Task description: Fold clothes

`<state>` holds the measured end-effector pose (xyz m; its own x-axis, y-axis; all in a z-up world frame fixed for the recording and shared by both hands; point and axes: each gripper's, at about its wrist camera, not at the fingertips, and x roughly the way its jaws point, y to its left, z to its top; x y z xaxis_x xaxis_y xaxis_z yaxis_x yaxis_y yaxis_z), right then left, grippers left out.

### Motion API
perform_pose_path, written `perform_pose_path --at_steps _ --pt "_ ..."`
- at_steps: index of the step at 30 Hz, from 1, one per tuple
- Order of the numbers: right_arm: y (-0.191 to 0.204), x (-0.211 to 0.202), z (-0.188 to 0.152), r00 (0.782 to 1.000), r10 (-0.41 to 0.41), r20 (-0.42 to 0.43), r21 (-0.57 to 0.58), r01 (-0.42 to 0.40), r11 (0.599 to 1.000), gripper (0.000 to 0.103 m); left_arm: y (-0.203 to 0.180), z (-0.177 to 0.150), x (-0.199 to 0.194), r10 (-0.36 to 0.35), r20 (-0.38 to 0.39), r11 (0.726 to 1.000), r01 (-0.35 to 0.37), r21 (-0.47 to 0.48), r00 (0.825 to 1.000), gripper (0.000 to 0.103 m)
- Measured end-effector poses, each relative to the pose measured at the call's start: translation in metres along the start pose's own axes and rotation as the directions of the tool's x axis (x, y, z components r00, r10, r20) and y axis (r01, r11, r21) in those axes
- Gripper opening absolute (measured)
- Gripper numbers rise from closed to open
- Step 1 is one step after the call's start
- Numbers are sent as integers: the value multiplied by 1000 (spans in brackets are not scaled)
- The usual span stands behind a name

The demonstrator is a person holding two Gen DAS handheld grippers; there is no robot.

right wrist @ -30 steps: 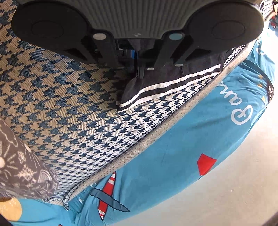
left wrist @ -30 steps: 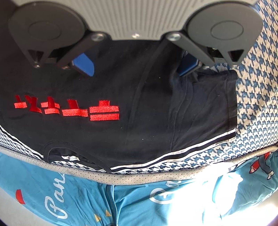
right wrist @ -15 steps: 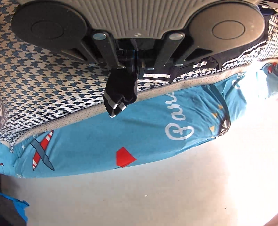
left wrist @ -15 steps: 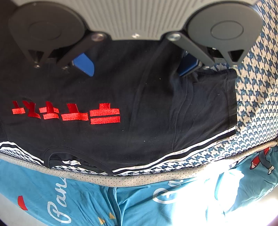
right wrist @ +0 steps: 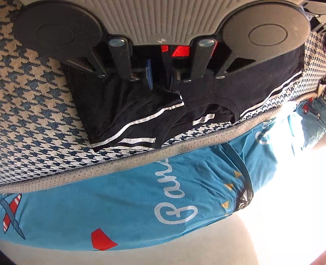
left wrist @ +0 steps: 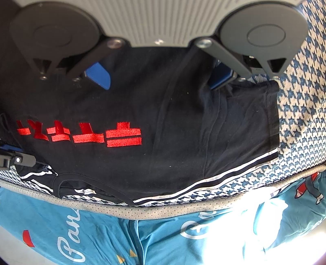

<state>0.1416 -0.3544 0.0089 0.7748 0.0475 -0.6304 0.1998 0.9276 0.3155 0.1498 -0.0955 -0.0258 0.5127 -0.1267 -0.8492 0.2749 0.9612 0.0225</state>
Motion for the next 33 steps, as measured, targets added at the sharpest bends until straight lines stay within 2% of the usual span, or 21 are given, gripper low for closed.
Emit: perform_pose_path --at_steps 5,10,17,22,26,33 --pt "-13 -21 23 996 56 72 85 -62 994 21 0 0 0 -2 -5 1000 2 4 1000 103" --pt "-30 -33 34 995 8 99 103 -18 995 21 -1 1 0 5 -3 1000 -5 5 1000 103" --pt "-39 -25 21 998 -54 -10 64 55 996 21 -1 -2 0 12 12 1000 -12 -13 1000 103" --pt "-32 -12 7 988 -101 -116 7 103 995 23 -3 -7 -1 30 37 999 -29 -33 999 103" --pt "-21 -10 -2 984 -140 -110 -81 131 988 29 -2 -7 -1 31 36 998 -29 -51 999 103" --pt "-14 -13 2 982 -161 -103 -45 157 987 30 -1 -7 -4 16 24 998 -15 -60 1000 103"
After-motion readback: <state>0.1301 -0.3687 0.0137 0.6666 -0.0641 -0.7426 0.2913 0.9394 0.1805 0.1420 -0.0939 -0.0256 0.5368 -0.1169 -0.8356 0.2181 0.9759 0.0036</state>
